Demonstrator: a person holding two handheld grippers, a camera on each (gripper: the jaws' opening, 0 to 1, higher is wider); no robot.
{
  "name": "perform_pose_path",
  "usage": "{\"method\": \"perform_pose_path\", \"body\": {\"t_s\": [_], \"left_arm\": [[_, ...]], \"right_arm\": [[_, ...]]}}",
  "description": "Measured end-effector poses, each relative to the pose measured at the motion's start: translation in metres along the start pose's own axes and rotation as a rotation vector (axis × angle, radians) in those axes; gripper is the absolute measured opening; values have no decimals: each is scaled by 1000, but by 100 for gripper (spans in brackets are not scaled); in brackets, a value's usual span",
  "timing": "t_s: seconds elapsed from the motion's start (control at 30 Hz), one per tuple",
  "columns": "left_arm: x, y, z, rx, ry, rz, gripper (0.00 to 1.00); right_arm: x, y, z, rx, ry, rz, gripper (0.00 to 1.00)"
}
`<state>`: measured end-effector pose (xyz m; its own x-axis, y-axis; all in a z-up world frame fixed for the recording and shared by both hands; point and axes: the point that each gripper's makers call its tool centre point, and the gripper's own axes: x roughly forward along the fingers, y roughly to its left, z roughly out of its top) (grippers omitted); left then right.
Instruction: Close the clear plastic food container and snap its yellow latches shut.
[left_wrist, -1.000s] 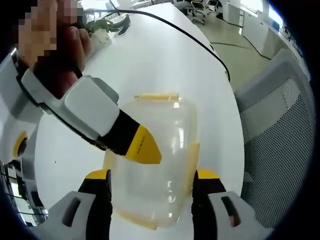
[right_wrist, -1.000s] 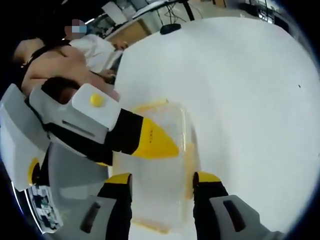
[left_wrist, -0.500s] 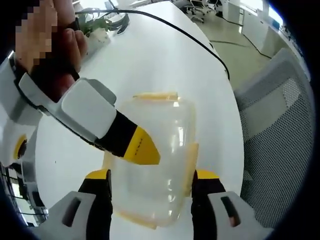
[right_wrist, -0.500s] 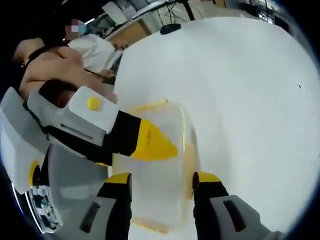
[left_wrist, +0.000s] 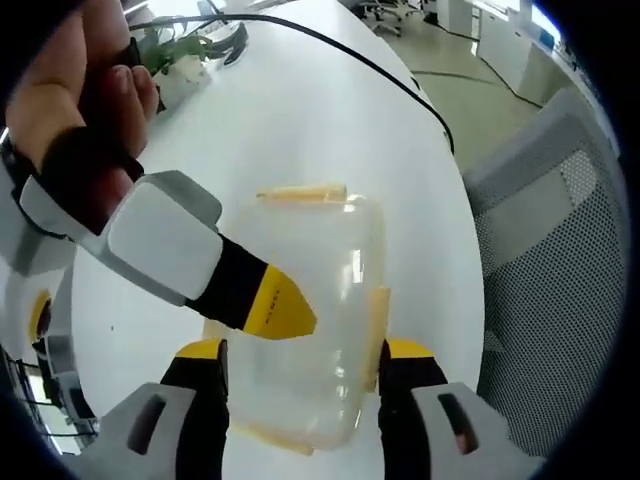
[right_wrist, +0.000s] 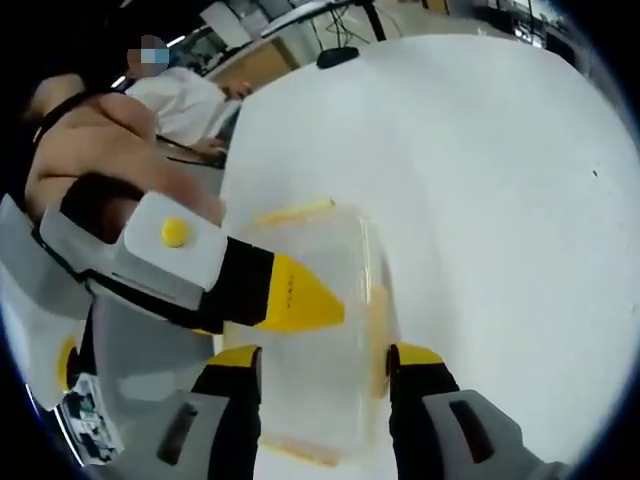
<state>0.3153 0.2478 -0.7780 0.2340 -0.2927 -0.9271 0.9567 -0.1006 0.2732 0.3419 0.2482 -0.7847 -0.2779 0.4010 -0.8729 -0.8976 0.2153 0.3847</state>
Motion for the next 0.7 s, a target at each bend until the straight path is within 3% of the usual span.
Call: {"method": "perform_pose_path", "body": {"t_s": [0.13, 0.23, 0.43, 0.53, 0.6, 0.7], "left_arm": [[1, 0, 0, 16, 5, -4, 61], [1, -3, 1, -14, -7, -31, 68], [0, -6, -1, 22, 4, -28, 71], [-3, -3, 1, -11, -11, -36, 72], [-8, -7, 5, -59, -47, -87, 71], [-11, -8, 1, -100, -41, -135, 77]], "right_arm": [[-2, 0, 0, 11, -1, -15, 51], [-3, -1, 0, 0, -16, -28, 50], [-4, 2, 0, -49, -19, -55, 52], [-5, 2, -3, -45, -14, -62, 57], [-7, 3, -5, -42, -13, -69, 60], [-9, 5, -4, -37, -38, -69, 60]]}}
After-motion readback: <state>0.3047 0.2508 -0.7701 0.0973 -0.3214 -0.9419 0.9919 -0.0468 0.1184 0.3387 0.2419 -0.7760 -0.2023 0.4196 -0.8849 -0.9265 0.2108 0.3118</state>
